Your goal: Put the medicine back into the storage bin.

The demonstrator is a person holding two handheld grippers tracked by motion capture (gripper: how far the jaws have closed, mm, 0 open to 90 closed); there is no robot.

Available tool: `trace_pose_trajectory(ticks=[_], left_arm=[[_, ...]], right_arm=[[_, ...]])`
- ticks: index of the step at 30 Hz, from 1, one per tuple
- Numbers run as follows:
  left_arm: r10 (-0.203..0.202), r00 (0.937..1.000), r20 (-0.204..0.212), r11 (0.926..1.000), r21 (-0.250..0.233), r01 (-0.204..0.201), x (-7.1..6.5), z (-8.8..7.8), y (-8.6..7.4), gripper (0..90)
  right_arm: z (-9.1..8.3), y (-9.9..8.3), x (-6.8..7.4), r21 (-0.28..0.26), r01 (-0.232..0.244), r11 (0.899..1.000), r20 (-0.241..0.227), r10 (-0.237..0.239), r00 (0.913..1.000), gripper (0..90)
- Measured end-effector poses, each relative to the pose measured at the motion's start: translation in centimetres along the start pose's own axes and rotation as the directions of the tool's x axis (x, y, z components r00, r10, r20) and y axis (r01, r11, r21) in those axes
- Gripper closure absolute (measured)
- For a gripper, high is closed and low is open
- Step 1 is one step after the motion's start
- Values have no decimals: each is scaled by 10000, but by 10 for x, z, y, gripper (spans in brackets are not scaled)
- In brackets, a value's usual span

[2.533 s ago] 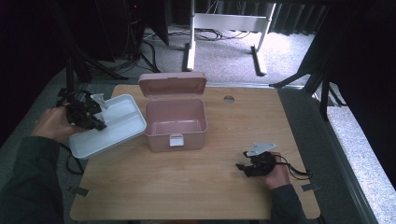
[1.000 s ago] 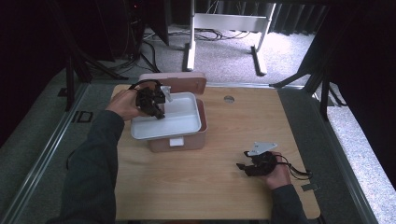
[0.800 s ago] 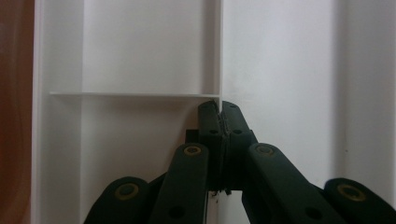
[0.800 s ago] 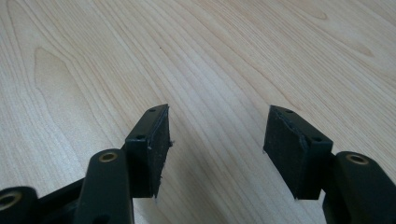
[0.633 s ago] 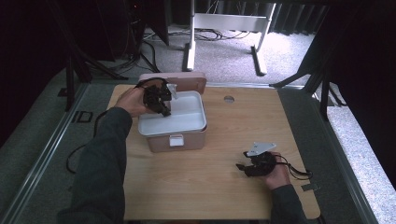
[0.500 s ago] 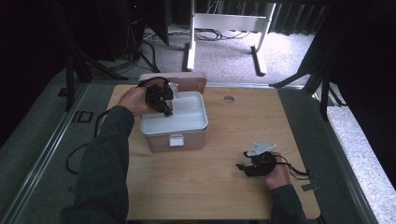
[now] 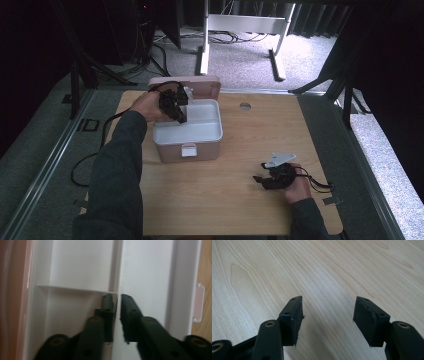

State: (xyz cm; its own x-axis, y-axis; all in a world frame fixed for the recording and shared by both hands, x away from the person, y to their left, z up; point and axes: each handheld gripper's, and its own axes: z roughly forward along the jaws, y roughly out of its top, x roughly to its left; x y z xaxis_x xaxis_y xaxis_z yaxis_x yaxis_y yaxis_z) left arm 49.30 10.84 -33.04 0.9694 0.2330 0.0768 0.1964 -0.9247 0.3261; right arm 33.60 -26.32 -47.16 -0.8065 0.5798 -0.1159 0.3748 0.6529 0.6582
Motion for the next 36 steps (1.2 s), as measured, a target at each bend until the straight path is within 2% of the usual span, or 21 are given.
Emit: trace_pose_trajectory(ticks=[2,3,7,11,13,14,15,16,17,19,20,21,23,24,27,28,29,31,33,36], left_arm=[[-104,9999,-45,9999,74,104,-3,-1,-2,708],[239,9995,-191,9997,67,-238,-1,-2,-3,692],[148,9981,-596,9998,-101,-154,-4,-7,-9,670],[344,9980,-537,9994,-8,-345,-9,0,-5,712],[421,9970,-656,9988,266,-404,-9,6,-2,725],[384,9973,-632,9987,373,-361,-7,8,-2,737],[384,9973,-632,9987,373,-361,-7,8,-2,789],[290,9982,-519,9990,358,-271,-7,12,-1,789],[402,9979,-509,9983,435,-380,-7,11,-1,864],[502,9977,-451,9979,443,-482,-7,11,0,879],[688,9970,-343,9966,472,-671,-5,10,0,885],[648,9977,-184,9971,422,-640,-4,9,0,890],[225,9997,93,9992,318,-228,-4,7,-1,895],[533,9984,169,9981,286,-538,-2,6,0,897],[508,9986,129,9981,339,-512,-2,8,0,885],[55,9999,118,9993,373,-59,-4,9,-1,848],[-149,9996,240,9996,241,143,-4,9,-1,824],[-109,9998,160,9996,266,105,-3,8,-1,783],[-132,9996,234,9996,233,127,-3,8,-2,783],[-171,9999,2,9998,89,171,-3,5,-3,735]], right_arm=[[0,0,0,-5,5,10000,9,-5,10000,399],[0,-1,-1,-24,8,10000,12,-8,10000,400],[0,-1,0,10,15,10000,1,-15,10000,400],[1,0,1,44,80,10000,-12,-80,10000,400],[1,0,1,72,71,9999,-13,-71,10000,400],[1,0,1,78,80,9999,-14,-80,10000,399],[1,0,1,78,80,9999,-14,-80,10000,399],[1,0,1,56,82,10000,-6,-82,10000,399],[0,0,1,24,75,10000,4,-75,10000,399],[1,-1,0,40,23,10000,-1,-23,10000,400],[1,-1,0,54,4,10000,-10,-4,10000,400],[1,-2,-1,79,45,10000,-5,-45,10000,400],[2,-2,0,128,63,9999,37,-64,10000,400],[2,-2,1,196,88,9998,73,-90,9999,400],[3,-1,2,230,127,9997,88,-129,9999,399],[3,-1,2,215,143,9997,92,-145,9999,399],[3,-1,2,197,130,9997,86,-132,9999,399],[2,-1,2,190,128,9997,108,-130,9999,399],[2,-1,2,188,110,9998,101,-112,9999,399],[2,-1,1,194,125,9997,98,-127,9999,399]])
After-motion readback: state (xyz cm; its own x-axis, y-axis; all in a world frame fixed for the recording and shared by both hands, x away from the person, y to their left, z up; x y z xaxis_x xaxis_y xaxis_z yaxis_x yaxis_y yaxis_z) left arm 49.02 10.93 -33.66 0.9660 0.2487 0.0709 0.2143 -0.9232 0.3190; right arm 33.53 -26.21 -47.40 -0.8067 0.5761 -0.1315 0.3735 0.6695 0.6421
